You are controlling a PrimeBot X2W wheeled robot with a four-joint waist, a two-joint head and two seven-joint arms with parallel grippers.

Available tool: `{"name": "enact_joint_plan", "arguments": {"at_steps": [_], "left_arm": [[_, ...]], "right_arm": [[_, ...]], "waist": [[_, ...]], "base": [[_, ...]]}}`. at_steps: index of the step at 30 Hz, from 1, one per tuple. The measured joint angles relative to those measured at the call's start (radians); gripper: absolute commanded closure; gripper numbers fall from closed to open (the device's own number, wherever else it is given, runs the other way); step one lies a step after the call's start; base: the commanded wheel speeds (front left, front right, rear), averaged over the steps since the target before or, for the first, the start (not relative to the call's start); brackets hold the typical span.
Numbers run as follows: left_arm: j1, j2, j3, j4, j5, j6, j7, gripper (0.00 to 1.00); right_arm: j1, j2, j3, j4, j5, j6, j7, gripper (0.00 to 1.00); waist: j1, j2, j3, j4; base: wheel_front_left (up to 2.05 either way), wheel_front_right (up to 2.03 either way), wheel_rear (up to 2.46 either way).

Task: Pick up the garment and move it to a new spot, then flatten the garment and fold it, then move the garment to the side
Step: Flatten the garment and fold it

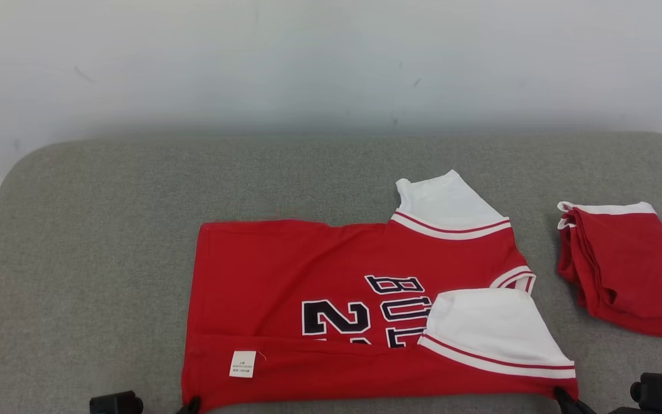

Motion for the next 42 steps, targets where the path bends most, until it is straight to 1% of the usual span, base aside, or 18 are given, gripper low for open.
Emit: {"name": "enact_joint_plan", "arguments": {"at_steps": [6, 8, 12, 14, 17, 18, 19, 20, 21, 22, 23, 26, 27, 33, 38, 40, 42], "left_arm": [[0.077, 0.028, 0.003, -0.112, -0.025, 0.000, 0.030, 1.00], [0.094, 0.040, 0.004, -0.143, -0.028, 0.000, 0.046, 1.00], [0.108, 0.067, 0.000, -0.191, -0.026, 0.003, 0.087, 1.00], [0.118, 0.071, 0.001, -0.216, -0.026, 0.017, 0.105, 1.00], [0.122, 0.079, 0.001, -0.245, -0.015, 0.051, 0.128, 1.00], [0.122, 0.085, 0.002, -0.253, -0.009, 0.062, 0.135, 0.83], [0.122, 0.091, 0.003, -0.262, -0.007, 0.076, 0.140, 0.57], [0.122, 0.099, 0.003, -0.270, -0.003, 0.086, 0.150, 0.25], [0.122, 0.105, 0.004, -0.277, 0.004, 0.095, 0.159, 0.09], [0.123, 0.110, 0.004, -0.285, 0.008, 0.107, 0.164, 0.00], [0.123, 0.114, 0.007, -0.293, 0.008, 0.119, 0.166, 0.00], [0.124, 0.131, 0.018, -0.319, 0.020, 0.149, 0.179, 0.00], [0.124, 0.131, 0.018, -0.319, 0.020, 0.149, 0.179, 0.00], [0.128, 0.157, 0.027, -0.401, 0.064, 0.188, 0.176, 0.00], [0.117, 0.150, 0.058, -0.490, 0.082, 0.206, 0.112, 0.00], [0.105, 0.145, 0.072, -0.521, 0.106, 0.216, 0.081, 0.00], [0.086, 0.127, 0.095, -0.550, 0.118, 0.229, 0.042, 0.00]], "right_arm": [[0.043, 0.002, -0.019, -0.067, 0.010, -0.023, 0.037, 1.00], [0.055, 0.002, -0.024, -0.088, 0.011, -0.026, 0.050, 1.00], [0.072, 0.002, -0.020, -0.099, 0.012, -0.039, 0.086, 1.00], [0.077, 0.003, -0.012, -0.100, 0.012, -0.040, 0.106, 1.00], [0.077, 0.007, -0.005, -0.100, 0.011, -0.049, 0.129, 1.00], [0.077, 0.006, -0.006, -0.098, 0.008, -0.050, 0.132, 1.00], [0.077, 0.006, -0.008, -0.096, 0.004, -0.052, 0.137, 0.65], [0.077, 0.005, -0.010, -0.092, -0.008, -0.058, 0.139, 0.00], [0.077, 0.002, -0.012, -0.087, -0.023, -0.059, 0.147, 0.00], [0.077, -0.002, -0.016, -0.084, -0.035, -0.060, 0.147, 0.00], [0.076, -0.005, -0.022, -0.083, -0.042, -0.066, 0.147, 0.00], [0.071, -0.007, -0.035, -0.082, -0.048, -0.067, 0.147, 0.00], [0.071, -0.007, -0.035, -0.082, -0.048, -0.067, 0.147, 0.00], [0.048, -0.005, -0.055, -0.086, -0.098, -0.075, 0.145, 0.00], [-0.030, 0.014, -0.085, -0.129, -0.108, -0.075, 0.086, 0.00], [-0.062, 0.021, -0.080, -0.147, -0.119, -0.075, 0.061, 0.00], [-0.099, 0.026, -0.066, -0.161, -0.132, -0.076, 0.033, 0.00]], "waist": [[0.0001, 0.0000, 0.012, 0.002], [0.0001, 0.0000, 0.015, 0.004], [0.0002, 0.0000, 0.023, 0.006], [0.0002, 0.0000, 0.027, 0.007], [0.0002, 0.0000, 0.032, 0.008], [0.0001, 0.0000, 0.034, 0.008], [0.0002, 0.0000, 0.036, 0.008], [0.0002, 0.0001, 0.038, 0.008], [0.0001, 0.0000, 0.039, 0.008], [0.0002, 0.0000, 0.040, 0.007], [0.0002, 0.0000, 0.041, 0.007], [0.0002, 0.0000, 0.044, 0.005], [0.0002, 0.0000, 0.044, 0.005], [0.0002, 0.0001, 0.044, 0.005], [0.0002, 0.0001, 0.029, 0.009], [0.0002, 0.0001, 0.022, 0.011], [0.0002, 0.0001, 0.015, 0.013]], "base": [[0.00, 0.00, 0.00], [0.00, 0.00, 0.00], [0.00, 0.00, 0.00], [0.00, 0.00, 0.00], [0.00, 0.00, 0.00], [0.00, 0.00, 0.00], [0.00, 0.00, 0.00], [0.00, 0.00, 0.00], [0.00, 0.00, 0.00], [0.00, 0.00, 0.00], [0.00, 0.00, 0.00], [0.00, 0.00, 0.00], [0.00, 0.00, 0.00], [0.00, 0.00, 0.00], [0.00, 0.00, 0.00], [0.00, 0.00, 0.00], [0.00, 0.00, 0.00]]}}
